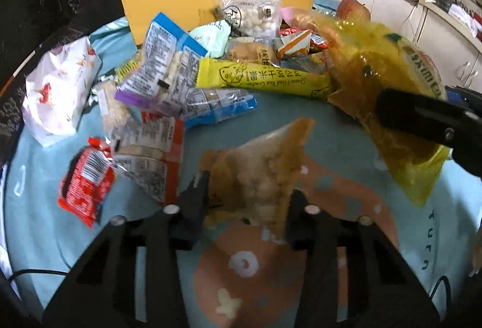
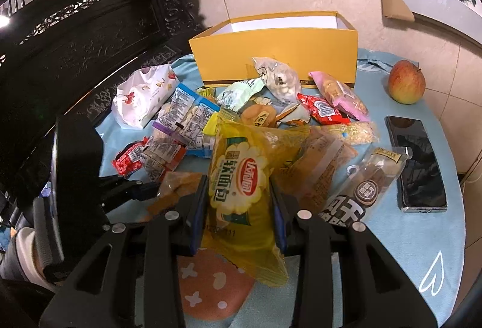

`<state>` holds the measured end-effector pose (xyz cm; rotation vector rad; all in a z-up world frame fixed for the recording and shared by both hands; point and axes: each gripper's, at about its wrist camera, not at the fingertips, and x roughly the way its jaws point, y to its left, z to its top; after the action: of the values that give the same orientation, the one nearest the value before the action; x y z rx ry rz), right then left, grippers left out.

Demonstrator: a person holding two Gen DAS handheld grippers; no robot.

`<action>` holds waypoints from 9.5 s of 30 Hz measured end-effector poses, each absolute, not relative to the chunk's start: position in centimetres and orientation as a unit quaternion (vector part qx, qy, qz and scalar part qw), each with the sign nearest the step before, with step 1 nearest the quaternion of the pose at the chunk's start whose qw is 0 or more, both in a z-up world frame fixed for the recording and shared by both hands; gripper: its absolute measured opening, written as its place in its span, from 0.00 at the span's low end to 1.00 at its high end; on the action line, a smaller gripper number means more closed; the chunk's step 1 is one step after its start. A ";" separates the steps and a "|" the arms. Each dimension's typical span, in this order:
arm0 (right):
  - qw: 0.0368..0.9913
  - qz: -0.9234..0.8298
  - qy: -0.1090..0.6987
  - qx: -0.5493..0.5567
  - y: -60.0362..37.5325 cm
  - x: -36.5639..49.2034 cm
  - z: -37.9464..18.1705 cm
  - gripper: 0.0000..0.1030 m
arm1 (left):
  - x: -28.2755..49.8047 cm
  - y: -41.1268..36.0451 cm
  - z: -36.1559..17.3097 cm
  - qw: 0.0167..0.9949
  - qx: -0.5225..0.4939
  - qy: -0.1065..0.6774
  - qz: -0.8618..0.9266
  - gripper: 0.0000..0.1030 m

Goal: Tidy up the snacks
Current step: 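Lift both snacks over the yellow box and open both tools to drop them, then grasp the white printed packet with the left tool while the right tool grasps the dark long bag, then carry both packets over the yellow box and open both tools to release them, then grasp the red snack bag with the left tool while the right tool grasps the brown bread bag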

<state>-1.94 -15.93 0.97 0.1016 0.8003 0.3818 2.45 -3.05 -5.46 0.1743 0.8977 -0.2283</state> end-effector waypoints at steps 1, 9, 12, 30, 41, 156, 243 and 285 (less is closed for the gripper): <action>0.902 0.185 0.386 0.049 -15.9 -2.0 1.0 0.36 | 2.4 -2.9 -5.2 0.892 0.083 0.431 -0.111 0.34; 0.910 0.187 0.368 0.043 -15.6 -2.6 2.1 0.36 | 0.1 -1.0 -0.9 0.914 0.058 0.385 -0.111 0.34; 0.920 0.189 0.342 0.042 -15.6 -3.1 4.1 0.36 | 0.4 -0.3 1.9 0.927 0.041 0.357 -0.109 0.34; 0.970 0.070 0.233 0.021 -18.3 13.9 11.3 0.36 | 20.9 -0.6 10.5 0.937 -0.057 0.339 -0.059 0.34; 0.954 0.047 0.272 -0.115 -14.7 23.3 5.2 0.60 | 30.0 -0.8 4.9 0.921 -0.094 0.378 -0.016 0.93; 0.945 0.128 0.295 0.061 -20.0 2.6 14.1 0.26 | 7.2 -1.8 13.5 0.942 0.004 0.320 -0.105 0.32; 0.903 0.067 0.392 0.161 -22.7 1.6 -0.9 0.98 | 5.8 5.7 -5.5 0.910 0.012 0.413 0.033 0.97; 0.880 0.030 0.471 0.050 -18.9 5.0 -3.7 0.94 | 1.8 4.2 -3.6 0.907 -0.033 0.417 -0.053 0.40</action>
<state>4.96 -18.88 -3.67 0.1051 0.9820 0.0622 1.78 4.23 -3.62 -0.0685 0.8614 -0.1098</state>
